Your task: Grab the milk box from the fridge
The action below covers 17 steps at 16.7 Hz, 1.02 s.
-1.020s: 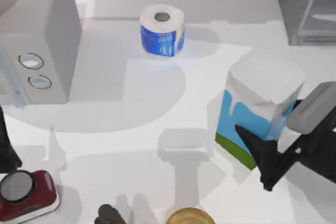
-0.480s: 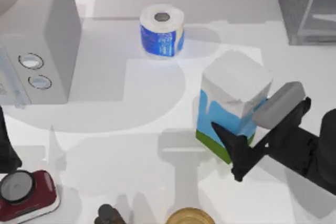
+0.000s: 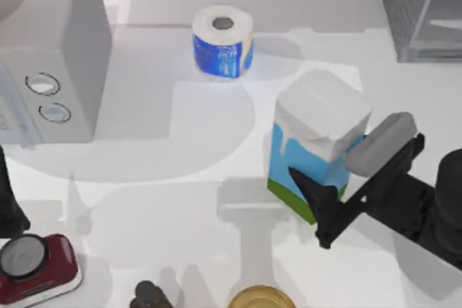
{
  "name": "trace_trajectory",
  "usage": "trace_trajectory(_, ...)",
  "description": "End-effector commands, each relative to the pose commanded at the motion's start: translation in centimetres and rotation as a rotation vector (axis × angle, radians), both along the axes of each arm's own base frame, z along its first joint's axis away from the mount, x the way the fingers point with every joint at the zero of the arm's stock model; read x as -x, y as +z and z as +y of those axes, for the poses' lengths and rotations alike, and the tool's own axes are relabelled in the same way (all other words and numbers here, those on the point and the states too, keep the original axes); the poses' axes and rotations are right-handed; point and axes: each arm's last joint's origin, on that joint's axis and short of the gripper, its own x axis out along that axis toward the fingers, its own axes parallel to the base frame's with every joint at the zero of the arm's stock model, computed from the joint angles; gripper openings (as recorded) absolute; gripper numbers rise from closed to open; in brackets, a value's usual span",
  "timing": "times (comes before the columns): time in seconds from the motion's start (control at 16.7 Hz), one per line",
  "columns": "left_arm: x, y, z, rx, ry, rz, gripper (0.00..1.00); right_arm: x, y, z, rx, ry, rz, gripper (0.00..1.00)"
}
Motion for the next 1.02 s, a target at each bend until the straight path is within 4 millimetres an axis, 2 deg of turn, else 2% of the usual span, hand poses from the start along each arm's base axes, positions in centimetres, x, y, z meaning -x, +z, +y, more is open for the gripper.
trace_trajectory(0.66,0.0,0.0,0.0,0.0,0.0,0.0,1.0,0.0,0.0,0.0,0.0,0.0,0.0,0.98)
trace_trajectory(1.02,0.0,0.0,0.0,0.0,0.0,0.0,1.0,0.0,0.0,0.0,0.0,0.0,0.0,1.0)
